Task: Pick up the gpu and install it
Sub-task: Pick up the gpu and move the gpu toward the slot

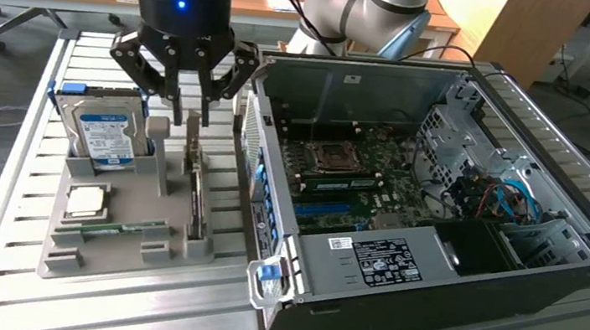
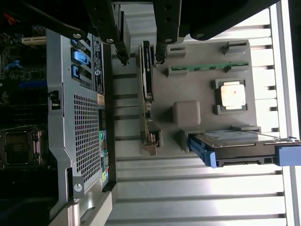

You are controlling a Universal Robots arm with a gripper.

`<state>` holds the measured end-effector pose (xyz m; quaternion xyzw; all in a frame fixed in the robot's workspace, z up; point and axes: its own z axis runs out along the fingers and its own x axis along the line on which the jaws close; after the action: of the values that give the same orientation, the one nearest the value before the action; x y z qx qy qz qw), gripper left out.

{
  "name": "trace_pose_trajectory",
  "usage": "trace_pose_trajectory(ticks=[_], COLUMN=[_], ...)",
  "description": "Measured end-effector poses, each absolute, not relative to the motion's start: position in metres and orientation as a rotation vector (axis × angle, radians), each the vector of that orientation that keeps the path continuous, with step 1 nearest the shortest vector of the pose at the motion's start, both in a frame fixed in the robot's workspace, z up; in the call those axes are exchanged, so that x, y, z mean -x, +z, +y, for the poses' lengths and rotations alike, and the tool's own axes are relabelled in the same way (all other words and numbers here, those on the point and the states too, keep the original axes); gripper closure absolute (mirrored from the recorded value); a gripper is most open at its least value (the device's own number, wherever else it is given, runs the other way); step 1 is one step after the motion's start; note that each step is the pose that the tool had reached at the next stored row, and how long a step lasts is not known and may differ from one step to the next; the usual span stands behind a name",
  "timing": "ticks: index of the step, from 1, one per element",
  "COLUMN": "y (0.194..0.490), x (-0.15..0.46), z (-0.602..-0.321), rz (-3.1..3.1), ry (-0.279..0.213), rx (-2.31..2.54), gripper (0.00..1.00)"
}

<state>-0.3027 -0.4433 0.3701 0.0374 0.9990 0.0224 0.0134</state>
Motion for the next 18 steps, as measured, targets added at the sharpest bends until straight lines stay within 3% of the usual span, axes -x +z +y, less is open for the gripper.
trace_pose_trajectory(ticks=[18], y=[0.3642], x=[0.3027], z=[-0.4434], rz=[3.112], ry=[0.069], rx=[-0.116], gripper=[0.64])
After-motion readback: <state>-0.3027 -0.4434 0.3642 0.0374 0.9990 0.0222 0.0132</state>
